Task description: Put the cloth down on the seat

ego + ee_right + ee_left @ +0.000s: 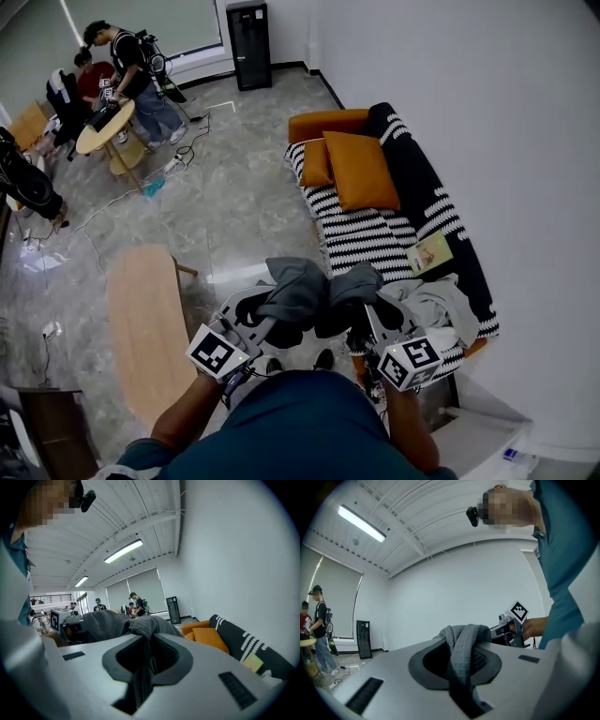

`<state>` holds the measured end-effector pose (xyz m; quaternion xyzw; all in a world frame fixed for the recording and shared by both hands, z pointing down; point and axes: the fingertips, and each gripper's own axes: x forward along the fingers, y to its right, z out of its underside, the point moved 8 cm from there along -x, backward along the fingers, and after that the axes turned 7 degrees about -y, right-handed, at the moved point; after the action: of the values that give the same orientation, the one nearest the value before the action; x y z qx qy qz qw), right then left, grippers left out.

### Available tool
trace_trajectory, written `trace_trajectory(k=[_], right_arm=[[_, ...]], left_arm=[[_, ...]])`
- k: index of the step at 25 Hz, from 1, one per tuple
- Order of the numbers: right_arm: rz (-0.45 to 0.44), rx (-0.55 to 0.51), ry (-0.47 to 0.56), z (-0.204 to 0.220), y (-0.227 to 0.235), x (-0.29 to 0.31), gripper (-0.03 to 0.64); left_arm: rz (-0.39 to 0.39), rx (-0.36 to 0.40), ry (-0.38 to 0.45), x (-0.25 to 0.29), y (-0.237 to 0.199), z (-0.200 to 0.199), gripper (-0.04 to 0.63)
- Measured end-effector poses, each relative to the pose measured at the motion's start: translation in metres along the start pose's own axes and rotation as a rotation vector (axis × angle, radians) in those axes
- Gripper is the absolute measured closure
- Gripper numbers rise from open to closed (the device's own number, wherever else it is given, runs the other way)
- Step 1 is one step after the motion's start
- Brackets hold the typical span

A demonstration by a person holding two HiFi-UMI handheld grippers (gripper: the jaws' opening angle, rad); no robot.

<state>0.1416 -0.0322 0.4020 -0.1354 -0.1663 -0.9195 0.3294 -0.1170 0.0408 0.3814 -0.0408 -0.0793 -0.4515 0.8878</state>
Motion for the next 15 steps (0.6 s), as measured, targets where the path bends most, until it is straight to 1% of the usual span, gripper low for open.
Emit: trace_trajectory(k=[4, 9, 15], right_arm=[[-0.016, 0.019, -0.022, 0.002, 0.021, 0.005, 0.574], [-0.021, 0.046, -0.048, 0.004, 0.047, 0.018, 0.574], [-0.055, 0.066, -0.08, 0.004, 0.063, 0.047, 0.574]], left_arm=[[0.006, -0.008, -0.014, 0.023, 0.002, 0.001, 0.541], [0.009, -0.026, -0.036, 0.049, -0.006, 0.008, 0.541], [0.017, -0.039, -0.057, 0.077, -0.022, 0.014, 0.541]])
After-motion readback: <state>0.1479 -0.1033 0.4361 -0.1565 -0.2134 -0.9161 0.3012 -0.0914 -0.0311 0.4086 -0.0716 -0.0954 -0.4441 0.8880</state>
